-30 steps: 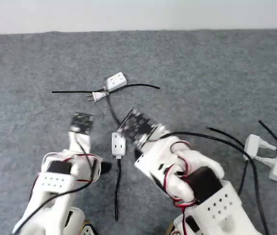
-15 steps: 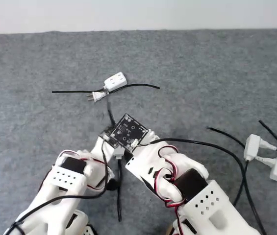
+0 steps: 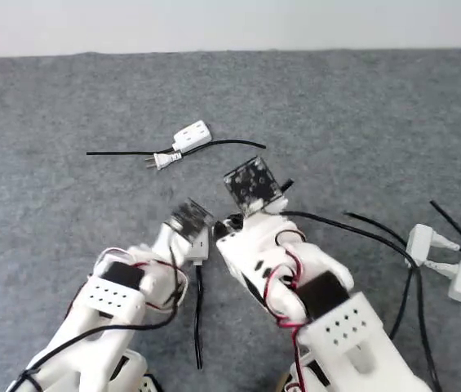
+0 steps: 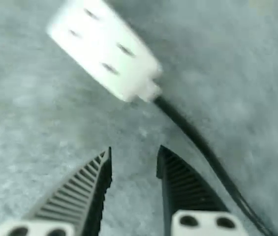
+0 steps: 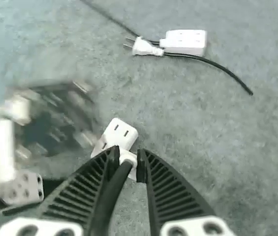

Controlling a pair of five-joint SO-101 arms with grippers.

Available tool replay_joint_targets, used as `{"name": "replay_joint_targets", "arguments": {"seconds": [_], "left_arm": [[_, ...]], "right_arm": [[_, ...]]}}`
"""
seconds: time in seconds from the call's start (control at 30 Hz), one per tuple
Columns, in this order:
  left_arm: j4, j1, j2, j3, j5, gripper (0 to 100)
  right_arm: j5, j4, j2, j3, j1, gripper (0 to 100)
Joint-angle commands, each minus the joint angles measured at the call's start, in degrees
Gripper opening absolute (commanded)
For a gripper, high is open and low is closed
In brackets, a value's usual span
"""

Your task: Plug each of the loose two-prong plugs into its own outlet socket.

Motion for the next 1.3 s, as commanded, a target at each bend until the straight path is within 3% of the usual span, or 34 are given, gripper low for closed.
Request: {"name": "replay_joint_targets", "arguments": {"seconds": [0.0,0.37,0.77,1.27], "left_arm": [[-8.2,-6.6,0.2,-1.5,8.5,13],[-25.0,-23.3,0.2,-1.4,19.2,13],[-29.4,-23.6,0.2,1.1,19.3,13],[-29.4,-23.6,0.2,1.3,19.2,13]], "right_arm": [[-2.6,-4.0,5.8,-1.2,1.1,0.9],[-6.2,-11.4,22.9,-8.4,-0.3,0.9],[-5.3,-20.6,29.8,-8.7,-2.4,0.9],[-1.9,-22.3,37.5,-13.5,-2.9,0.9]]}}
